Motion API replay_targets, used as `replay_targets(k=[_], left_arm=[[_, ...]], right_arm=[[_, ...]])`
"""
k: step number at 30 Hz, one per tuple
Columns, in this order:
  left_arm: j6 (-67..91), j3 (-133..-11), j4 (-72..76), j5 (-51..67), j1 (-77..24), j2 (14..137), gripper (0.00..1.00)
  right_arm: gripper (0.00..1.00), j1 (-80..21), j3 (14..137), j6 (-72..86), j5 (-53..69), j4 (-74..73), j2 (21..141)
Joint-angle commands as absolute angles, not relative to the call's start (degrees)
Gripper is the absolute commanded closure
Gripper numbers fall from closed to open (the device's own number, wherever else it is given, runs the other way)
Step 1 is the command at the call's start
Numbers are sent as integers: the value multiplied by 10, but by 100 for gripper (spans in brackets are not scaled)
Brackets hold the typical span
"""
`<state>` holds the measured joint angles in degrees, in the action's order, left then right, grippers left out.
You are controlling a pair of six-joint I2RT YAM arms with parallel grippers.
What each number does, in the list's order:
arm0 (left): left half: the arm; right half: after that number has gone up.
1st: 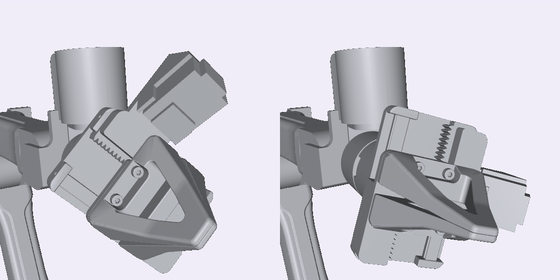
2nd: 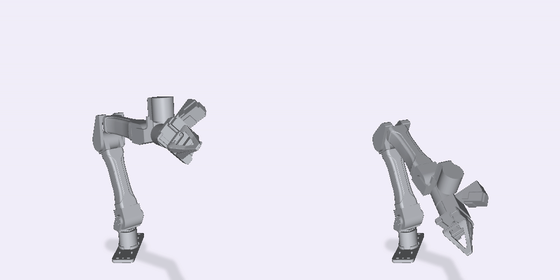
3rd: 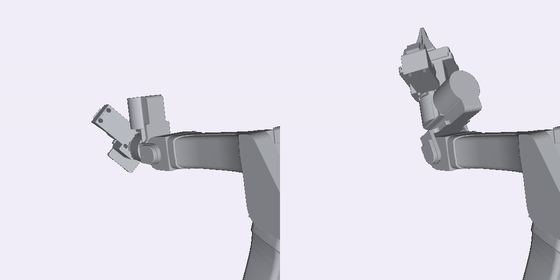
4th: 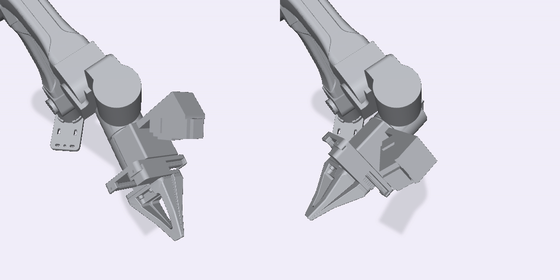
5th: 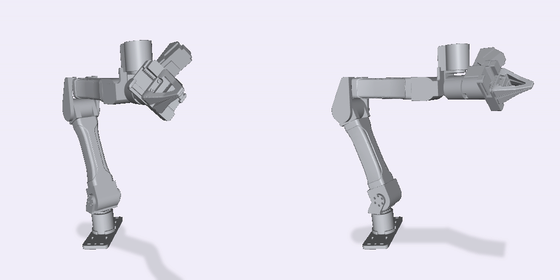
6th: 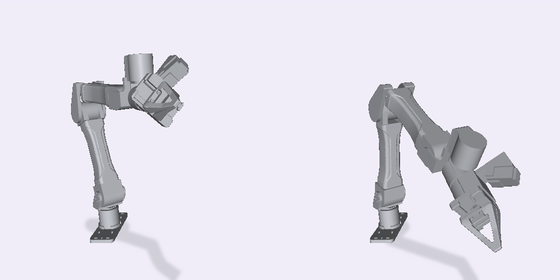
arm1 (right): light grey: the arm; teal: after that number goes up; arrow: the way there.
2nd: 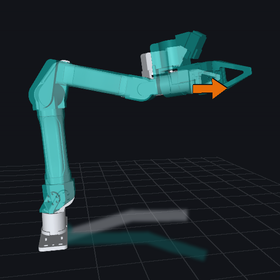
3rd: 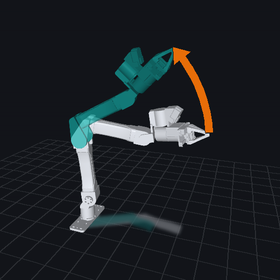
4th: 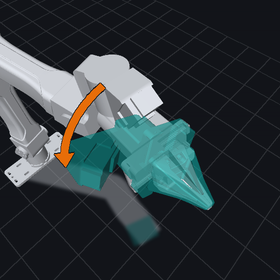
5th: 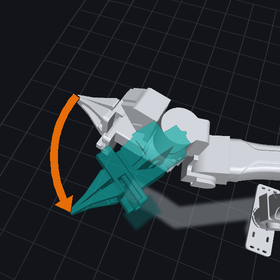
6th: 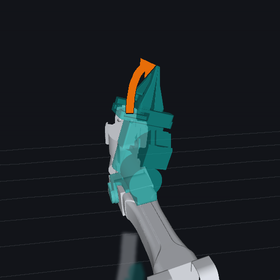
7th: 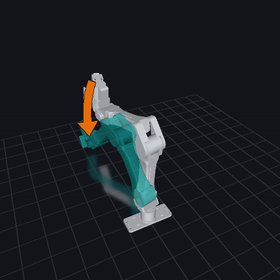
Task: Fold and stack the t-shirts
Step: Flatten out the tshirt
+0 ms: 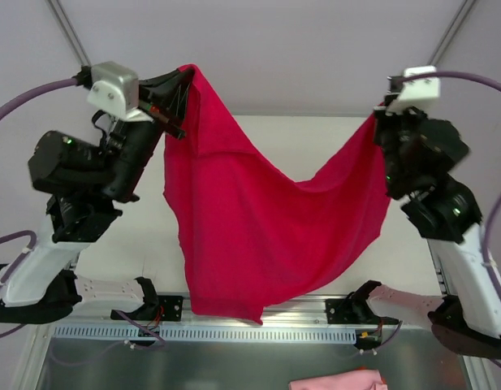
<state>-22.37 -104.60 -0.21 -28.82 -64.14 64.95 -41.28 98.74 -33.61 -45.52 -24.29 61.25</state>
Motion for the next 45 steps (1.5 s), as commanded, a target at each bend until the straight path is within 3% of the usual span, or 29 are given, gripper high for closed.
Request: replay_targets(k=[1,8,12,22,45], left_arm=[[-127,-1057,-27,-238,-496,679,100],[-16,-1031,-41,-137,-292,786,100],[30,-1034,-31,-100,-228,874,100],[44,-1103,-11,-118,-196,1084,100],[82,-1208,32,-90,-104,1268,100]], right_arm=[[99,-339,973,-263,-362,-249,687],[99,-258,980,-236,-312,-227,820],[99,-239,1002,-233,-308,-210,888],[99,-202,1053,-231,-284,-164,1042],[99,-120,1228,-266,-229,-38,1289]])
